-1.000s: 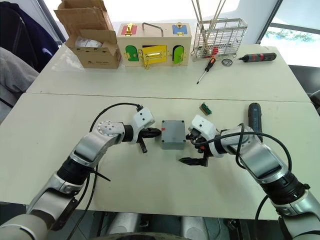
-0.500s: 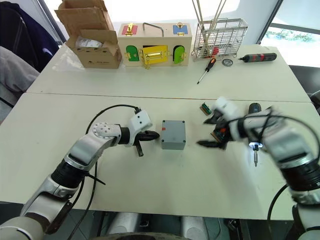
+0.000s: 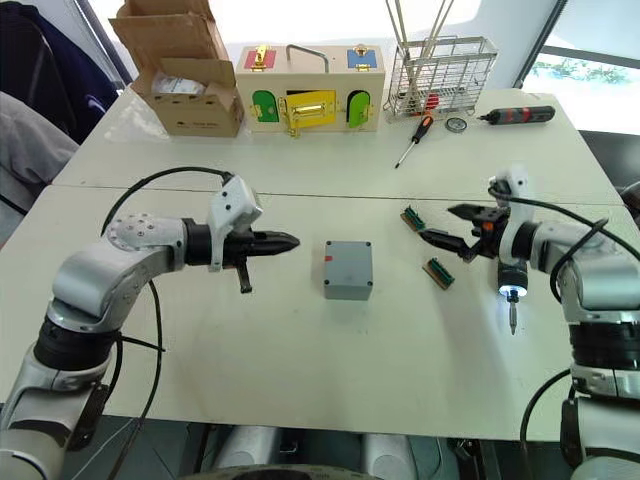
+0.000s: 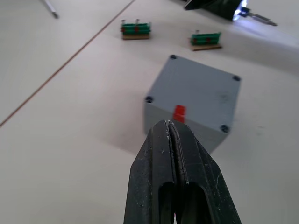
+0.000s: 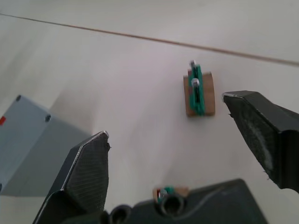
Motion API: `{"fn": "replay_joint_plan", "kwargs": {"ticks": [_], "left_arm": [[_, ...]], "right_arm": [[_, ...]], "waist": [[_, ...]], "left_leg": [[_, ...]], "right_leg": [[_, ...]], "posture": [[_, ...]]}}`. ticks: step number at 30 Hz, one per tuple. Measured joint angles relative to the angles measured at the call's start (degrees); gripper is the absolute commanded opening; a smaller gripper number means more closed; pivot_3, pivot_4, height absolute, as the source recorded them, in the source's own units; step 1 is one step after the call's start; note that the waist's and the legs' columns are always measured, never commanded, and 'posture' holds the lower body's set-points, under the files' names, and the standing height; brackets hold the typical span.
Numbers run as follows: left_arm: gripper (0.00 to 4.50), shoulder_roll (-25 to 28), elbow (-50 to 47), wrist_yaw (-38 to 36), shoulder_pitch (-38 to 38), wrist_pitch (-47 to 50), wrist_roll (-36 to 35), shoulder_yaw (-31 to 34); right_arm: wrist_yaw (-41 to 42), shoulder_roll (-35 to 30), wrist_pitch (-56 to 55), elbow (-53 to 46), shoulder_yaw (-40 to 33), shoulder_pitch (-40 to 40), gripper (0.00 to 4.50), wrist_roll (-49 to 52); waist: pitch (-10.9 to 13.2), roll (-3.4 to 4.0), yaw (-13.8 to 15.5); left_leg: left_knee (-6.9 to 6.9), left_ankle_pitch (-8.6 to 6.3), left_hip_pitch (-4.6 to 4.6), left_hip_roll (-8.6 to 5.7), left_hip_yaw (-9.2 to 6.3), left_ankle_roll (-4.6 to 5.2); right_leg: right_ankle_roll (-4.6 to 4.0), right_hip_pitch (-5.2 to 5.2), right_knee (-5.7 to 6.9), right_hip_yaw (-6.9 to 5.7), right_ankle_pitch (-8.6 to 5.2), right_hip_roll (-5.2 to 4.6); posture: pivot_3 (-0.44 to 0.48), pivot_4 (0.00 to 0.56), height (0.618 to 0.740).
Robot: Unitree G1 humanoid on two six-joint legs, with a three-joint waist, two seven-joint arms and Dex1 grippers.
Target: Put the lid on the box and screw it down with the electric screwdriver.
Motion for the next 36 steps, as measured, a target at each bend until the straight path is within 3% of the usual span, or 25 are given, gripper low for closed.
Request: {"fn": "replay_joint_plan", "kwargs": {"ticks": [2, 16, 32, 36], "left_arm": [[0.00, -0.6, -1.0, 0.9, 0.3, 1.0, -1.0, -0.5], [0.00, -0.9, 0.1, 1.9, 0.6, -0.2, -1.9, -4.3], [0.00, 0.1, 1.3, 2.1, 1.1, -2.8, -0.9, -6.5], [0.00, 0.1, 1.3, 2.3, 1.1, -2.8, -0.9, -6.5]], "right_arm": [[-1.1, 0.2, 0.1, -2.0, -1.0, 3.0, 2.80, 0.3], [-5.6, 3.6, 2.0, -8.2, -4.3, 11.2, 2.80, 5.0], [-7.4, 3.9, -0.2, -8.1, -2.7, 11.7, 2.80, 4.9], [-7.6, 4.1, -0.4, -8.1, -2.0, 12.6, 1.54, 4.7]], "waist": [[0.0, 0.00, 0.0], [0.0, 0.00, 0.0], [0.0, 0.00, 0.0], [0.0, 0.00, 0.1]], "left_leg": [[-0.01, 0.00, 0.09, 0.04, -0.01, 0.00], [-0.08, 0.01, 0.15, 0.04, -0.01, -0.01], [-0.09, 0.01, 0.20, 0.05, 0.00, -0.01], [-0.09, 0.01, 0.20, 0.04, -0.01, -0.01]], "right_leg": [[0.00, 0.01, 0.00, 0.00, 0.00, 0.03], [0.01, 0.09, -0.02, 0.00, 0.00, 0.06], [0.01, 0.09, -0.02, 0.01, 0.00, 0.07], [0.01, 0.09, -0.02, 0.00, 0.00, 0.07]], "posture": [[0.000, 0.150, 0.740], [0.000, 0.150, 0.740], [0.000, 0.150, 0.740], [0.000, 0.150, 0.740]]}}
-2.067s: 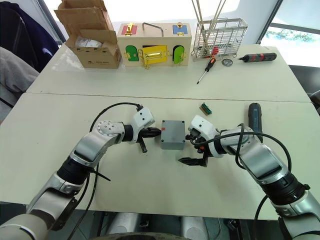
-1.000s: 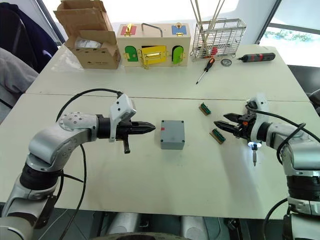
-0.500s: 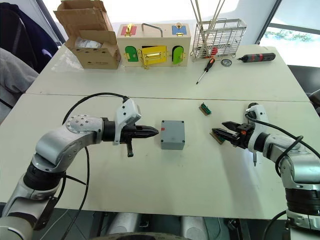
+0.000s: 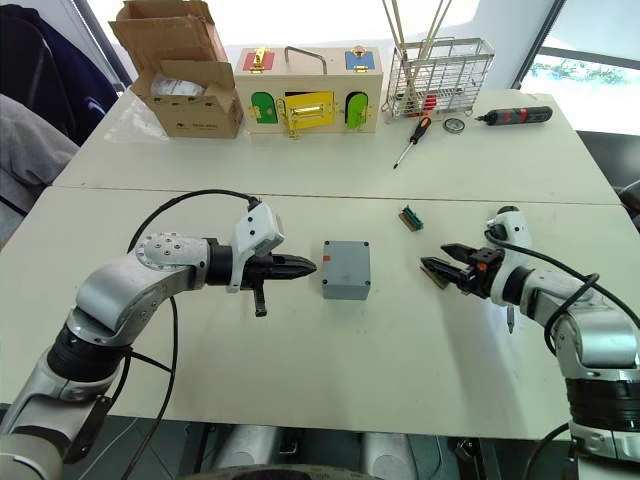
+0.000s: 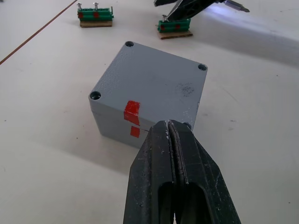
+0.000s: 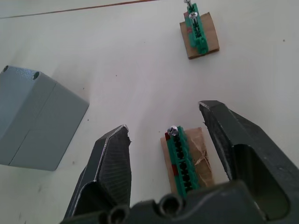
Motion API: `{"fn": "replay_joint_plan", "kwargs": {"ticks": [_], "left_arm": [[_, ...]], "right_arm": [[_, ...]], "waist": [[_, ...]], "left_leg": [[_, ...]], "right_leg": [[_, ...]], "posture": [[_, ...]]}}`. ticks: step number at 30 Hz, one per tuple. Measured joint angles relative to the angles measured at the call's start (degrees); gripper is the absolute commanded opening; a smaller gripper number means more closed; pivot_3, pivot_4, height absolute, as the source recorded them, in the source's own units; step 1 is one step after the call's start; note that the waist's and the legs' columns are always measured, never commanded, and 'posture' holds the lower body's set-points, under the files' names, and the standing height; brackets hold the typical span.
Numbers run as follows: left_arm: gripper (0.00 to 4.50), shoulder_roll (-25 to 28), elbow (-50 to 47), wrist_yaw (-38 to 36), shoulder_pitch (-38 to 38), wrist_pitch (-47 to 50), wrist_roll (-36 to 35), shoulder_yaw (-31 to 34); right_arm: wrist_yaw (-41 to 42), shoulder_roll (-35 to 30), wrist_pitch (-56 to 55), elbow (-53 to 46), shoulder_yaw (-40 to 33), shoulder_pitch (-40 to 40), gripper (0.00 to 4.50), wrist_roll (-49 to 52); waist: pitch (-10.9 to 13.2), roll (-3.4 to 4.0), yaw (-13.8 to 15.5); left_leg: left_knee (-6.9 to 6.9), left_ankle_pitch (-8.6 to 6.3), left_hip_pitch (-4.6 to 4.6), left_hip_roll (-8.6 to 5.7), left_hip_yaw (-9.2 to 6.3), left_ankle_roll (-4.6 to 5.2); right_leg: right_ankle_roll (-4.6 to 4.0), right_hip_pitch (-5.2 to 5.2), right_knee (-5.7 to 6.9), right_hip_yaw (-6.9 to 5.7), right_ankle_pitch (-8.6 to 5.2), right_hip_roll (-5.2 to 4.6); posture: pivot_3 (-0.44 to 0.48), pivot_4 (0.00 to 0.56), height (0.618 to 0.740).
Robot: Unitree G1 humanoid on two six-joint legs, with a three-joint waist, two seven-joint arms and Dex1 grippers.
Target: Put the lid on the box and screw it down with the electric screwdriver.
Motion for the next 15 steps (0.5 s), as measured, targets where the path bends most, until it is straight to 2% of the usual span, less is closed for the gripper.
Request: {"fn": "replay_joint_plan", "kwargs": {"ticks": [3, 15], "left_arm": [[0.00, 0.0, 0.0, 0.1, 0.0, 0.0, -0.1, 0.0], [0.00, 0.0, 0.0, 0.2, 0.0, 0.0, -0.5, 0.0]], "right_arm": [[0.0, 0.0, -0.4, 0.0, 0.8, 0.6, 0.03, -0.4], [-0.3, 0.0, -0.9, 0.0, 0.9, 0.6, 0.03, -0.4]], "waist": [[0.0, 0.00, 0.0], [0.0, 0.00, 0.0]], "left_leg": [[0.00, 0.00, 0.00, 0.00, 0.00, 0.00], [0.00, 0.00, 0.00, 0.00, 0.00, 0.00]], "right_leg": [[0.00, 0.00, 0.00, 0.00, 0.00, 0.00], [0.00, 0.00, 0.00, 0.00, 0.00, 0.00]], "posture": [[0.000, 0.150, 0.740], [0.000, 0.150, 0.740]]}}
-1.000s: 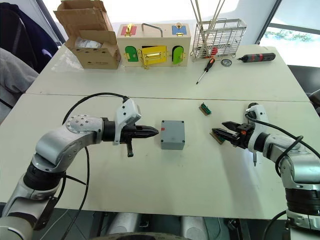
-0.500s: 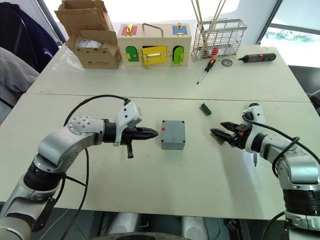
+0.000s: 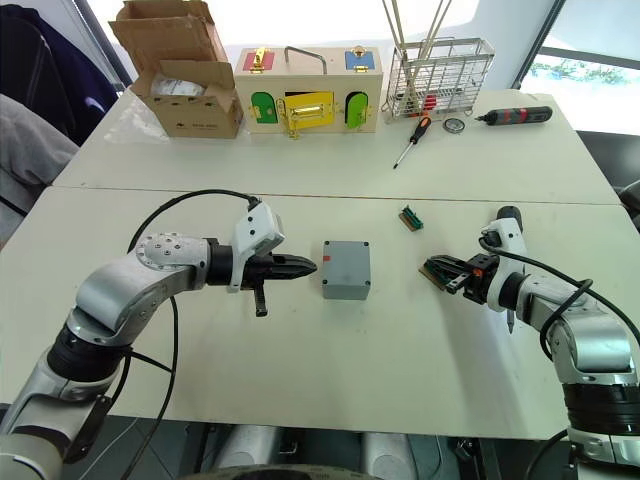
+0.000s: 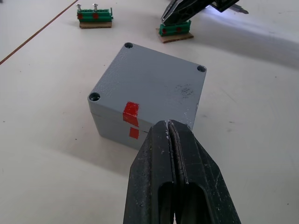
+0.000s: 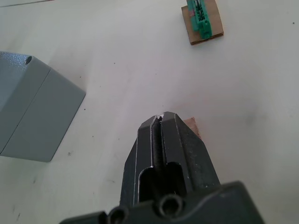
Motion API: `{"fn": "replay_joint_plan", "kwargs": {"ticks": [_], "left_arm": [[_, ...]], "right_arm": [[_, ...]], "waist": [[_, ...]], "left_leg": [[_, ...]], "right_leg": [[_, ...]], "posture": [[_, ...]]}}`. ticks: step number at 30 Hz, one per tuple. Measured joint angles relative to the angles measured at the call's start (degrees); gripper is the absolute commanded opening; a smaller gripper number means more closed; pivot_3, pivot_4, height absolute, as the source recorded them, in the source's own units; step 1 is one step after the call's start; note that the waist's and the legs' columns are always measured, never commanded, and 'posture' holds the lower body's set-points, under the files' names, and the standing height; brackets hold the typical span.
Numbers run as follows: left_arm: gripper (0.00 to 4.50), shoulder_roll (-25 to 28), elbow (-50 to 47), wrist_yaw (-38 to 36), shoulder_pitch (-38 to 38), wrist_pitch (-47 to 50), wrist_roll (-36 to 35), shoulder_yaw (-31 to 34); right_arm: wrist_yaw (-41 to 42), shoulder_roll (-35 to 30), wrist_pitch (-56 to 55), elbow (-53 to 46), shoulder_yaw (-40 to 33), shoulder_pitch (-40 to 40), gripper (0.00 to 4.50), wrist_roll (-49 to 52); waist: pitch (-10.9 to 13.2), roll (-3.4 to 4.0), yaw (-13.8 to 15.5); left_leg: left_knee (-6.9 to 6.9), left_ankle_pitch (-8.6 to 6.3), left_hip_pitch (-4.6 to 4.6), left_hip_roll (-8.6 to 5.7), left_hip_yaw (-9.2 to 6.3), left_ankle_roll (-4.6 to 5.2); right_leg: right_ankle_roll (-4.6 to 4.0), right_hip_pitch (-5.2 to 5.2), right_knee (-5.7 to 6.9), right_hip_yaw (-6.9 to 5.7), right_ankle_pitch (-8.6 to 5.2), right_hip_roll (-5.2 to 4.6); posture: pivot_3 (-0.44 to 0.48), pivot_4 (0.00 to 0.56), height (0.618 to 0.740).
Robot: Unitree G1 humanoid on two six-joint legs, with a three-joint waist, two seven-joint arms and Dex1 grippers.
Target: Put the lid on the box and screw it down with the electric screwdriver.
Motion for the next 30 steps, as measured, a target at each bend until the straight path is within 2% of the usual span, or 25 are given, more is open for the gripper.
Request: {"fn": "replay_joint_plan", "kwargs": {"ticks": [11, 19, 25, 30], "left_arm": [[0.00, 0.2, 0.0, -0.1, 0.0, 0.0, 0.0, 0.0], [0.00, 1.5, 0.2, -0.6, 0.0, 0.0, 0.0, 0.1], [0.00, 4.5, 1.0, -2.3, 0.0, 0.0, -0.7, 1.8], [0.00, 5.9, 0.4, -3.4, 1.1, 0.1, -2.2, 3.1]], "right_arm": [[-0.3, -1.0, 1.4, -0.7, -1.6, -2.6, 0.03, 1.6], [0.6, -1.7, 6.4, -5.1, -2.0, -9.6, 0.03, 6.5], [1.4, -0.5, 11.8, -9.8, 1.7, -14.8, 0.03, 11.5], [1.9, 0.8, 11.9, -9.9, 6.1, -15.9, 0.03, 11.4]], "waist": [[0.0, 0.00, 0.0], [0.0, 0.00, -0.1], [0.0, 0.00, 0.0], [0.0, 0.00, 0.0]], "left_leg": [[0.00, 0.00, 0.00, 0.00, 0.00, 0.00], [0.00, 0.00, 0.00, 0.01, 0.00, 0.00], [0.00, -0.01, -0.01, 0.01, -0.02, 0.01], [0.00, -0.01, -0.01, 0.00, -0.02, 0.02]], "right_leg": [[0.00, 0.00, 0.00, 0.00, 0.00, 0.00], [0.00, -0.01, 0.00, 0.00, 0.00, 0.00], [0.00, -0.01, 0.00, -0.01, 0.00, 0.00], [0.00, -0.01, 0.00, 0.00, 0.00, -0.01]], "posture": [[0.000, 0.150, 0.740], [0.000, 0.150, 0.740], [0.000, 0.150, 0.740], [0.000, 0.150, 0.740]]}}
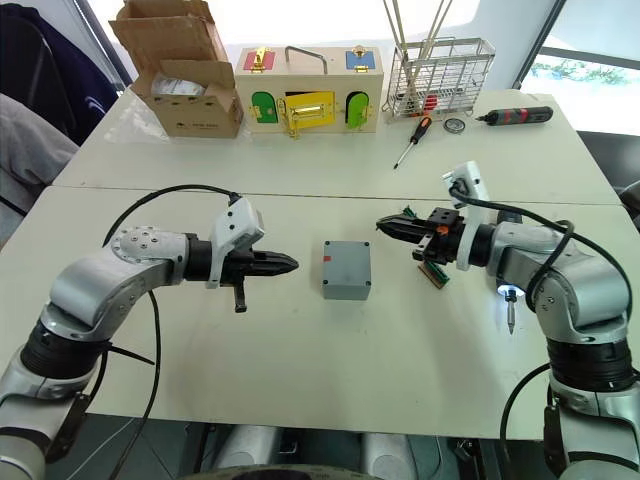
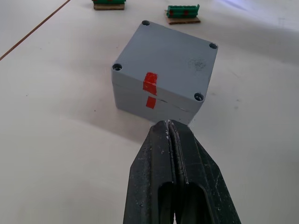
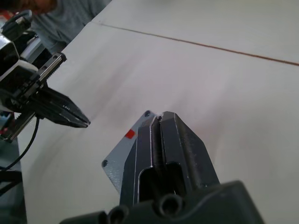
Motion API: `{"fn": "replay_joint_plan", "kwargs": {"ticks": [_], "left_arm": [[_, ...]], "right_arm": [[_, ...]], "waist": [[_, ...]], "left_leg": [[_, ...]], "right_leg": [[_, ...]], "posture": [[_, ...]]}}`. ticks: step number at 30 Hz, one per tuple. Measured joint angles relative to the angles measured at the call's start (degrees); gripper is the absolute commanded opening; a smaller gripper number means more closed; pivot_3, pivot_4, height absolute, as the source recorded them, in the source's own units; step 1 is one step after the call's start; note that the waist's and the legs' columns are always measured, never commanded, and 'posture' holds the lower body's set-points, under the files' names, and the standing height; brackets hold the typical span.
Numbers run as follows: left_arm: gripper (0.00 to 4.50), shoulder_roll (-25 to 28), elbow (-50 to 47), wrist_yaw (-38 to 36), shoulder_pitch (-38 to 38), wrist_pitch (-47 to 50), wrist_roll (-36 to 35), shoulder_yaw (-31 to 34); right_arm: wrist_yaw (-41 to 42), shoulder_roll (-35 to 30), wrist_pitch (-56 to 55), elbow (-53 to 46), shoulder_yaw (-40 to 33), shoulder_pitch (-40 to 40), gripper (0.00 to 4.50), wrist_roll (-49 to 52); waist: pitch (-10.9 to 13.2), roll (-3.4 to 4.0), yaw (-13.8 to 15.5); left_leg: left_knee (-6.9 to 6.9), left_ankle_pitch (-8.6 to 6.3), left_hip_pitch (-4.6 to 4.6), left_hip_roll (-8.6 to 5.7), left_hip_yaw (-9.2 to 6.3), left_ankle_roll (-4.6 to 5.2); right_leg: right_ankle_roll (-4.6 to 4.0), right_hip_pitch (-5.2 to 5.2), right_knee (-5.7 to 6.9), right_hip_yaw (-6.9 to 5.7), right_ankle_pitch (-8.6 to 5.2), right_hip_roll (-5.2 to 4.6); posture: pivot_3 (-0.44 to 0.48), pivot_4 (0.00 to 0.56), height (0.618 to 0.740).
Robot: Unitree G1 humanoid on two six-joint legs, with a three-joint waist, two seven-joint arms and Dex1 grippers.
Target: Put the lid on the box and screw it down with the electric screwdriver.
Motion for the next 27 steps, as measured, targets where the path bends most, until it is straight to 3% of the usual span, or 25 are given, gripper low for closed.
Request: {"fn": "replay_joint_plan", "kwargs": {"ticks": [27], "left_arm": [[0.00, -1.3, -2.9, 3.8, 1.4, 2.5, -5.4, 1.8]], "right_arm": [[0.0, 1.9, -4.6, 4.5, 5.1, -0.5, 0.03, -5.8]], "waist": [[0.0, 0.00, -0.1]], "left_leg": [[0.00, 0.00, 0.00, 0.00, 0.00, 0.00]], "right_leg": [[0.00, -0.01, 0.00, 0.00, 0.00, 0.00]], "posture": [[0.000, 0.150, 0.740]]}}
